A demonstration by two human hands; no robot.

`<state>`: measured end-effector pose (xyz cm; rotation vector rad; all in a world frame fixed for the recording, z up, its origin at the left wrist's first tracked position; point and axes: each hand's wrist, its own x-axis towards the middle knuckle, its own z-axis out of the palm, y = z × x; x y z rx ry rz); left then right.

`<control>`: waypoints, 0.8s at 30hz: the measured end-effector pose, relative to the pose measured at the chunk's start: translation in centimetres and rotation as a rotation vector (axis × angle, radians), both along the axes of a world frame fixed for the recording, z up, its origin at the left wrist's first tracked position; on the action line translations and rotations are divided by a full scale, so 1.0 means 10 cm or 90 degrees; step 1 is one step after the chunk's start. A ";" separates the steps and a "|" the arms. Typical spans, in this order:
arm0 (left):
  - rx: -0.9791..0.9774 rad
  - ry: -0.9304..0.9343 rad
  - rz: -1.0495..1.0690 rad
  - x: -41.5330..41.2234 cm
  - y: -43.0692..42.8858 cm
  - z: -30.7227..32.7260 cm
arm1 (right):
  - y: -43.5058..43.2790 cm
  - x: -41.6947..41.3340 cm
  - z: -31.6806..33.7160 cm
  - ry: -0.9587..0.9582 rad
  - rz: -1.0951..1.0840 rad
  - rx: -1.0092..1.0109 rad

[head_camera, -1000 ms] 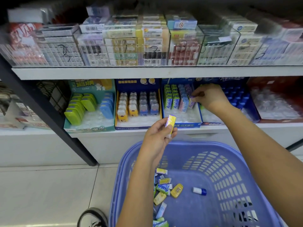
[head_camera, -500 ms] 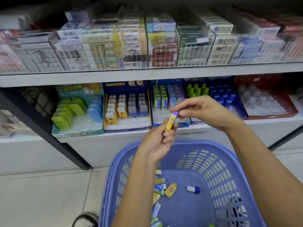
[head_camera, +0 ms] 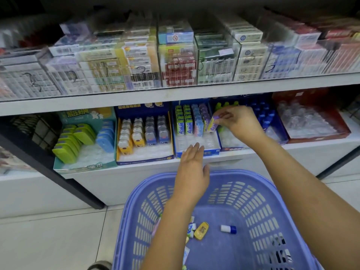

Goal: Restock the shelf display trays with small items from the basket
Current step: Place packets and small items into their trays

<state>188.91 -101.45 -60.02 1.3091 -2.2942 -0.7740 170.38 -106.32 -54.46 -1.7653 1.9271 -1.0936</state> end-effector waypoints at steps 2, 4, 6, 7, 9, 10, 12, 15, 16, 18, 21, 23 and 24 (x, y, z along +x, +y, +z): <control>-0.010 0.013 0.006 0.00 -0.02 -0.03 | -0.06 0.02 -0.02 0.032 0.007 0.025; -0.007 0.013 0.003 0.00 -0.03 -0.05 | -0.11 0.04 -0.03 0.044 0.011 0.060; -0.010 0.015 -0.004 0.01 -0.04 -0.06 | -0.16 0.07 -0.03 0.083 0.016 0.101; -0.008 0.018 -0.008 0.01 -0.05 -0.07 | -0.19 0.09 -0.03 0.102 0.013 0.118; 0.001 0.024 -0.018 0.03 -0.06 -0.07 | -0.24 0.12 -0.02 0.107 0.003 0.142; 0.009 0.027 -0.027 0.05 -0.06 -0.07 | -0.26 0.14 -0.02 0.104 -0.001 0.150; 0.034 0.058 -0.038 0.10 -0.07 -0.02 | -0.29 0.17 0.01 0.125 -0.004 0.168; 0.029 0.174 0.018 0.22 -0.02 0.02 | -0.26 0.21 0.11 0.182 0.002 0.177; 0.015 0.213 0.056 0.27 0.01 0.01 | -0.19 0.22 0.14 0.180 -0.008 0.157; -0.005 0.254 0.127 0.35 0.05 -0.07 | 0.03 0.25 0.13 0.108 -0.016 0.106; 0.055 0.155 0.172 0.44 0.09 -0.40 | 0.49 0.41 -0.19 0.020 0.120 0.265; 0.159 0.000 0.141 0.51 0.15 -0.71 | 0.71 0.55 -0.60 0.054 0.231 0.468; 0.205 -0.078 0.115 0.57 0.19 -0.87 | 0.79 0.62 -0.85 0.083 0.262 0.548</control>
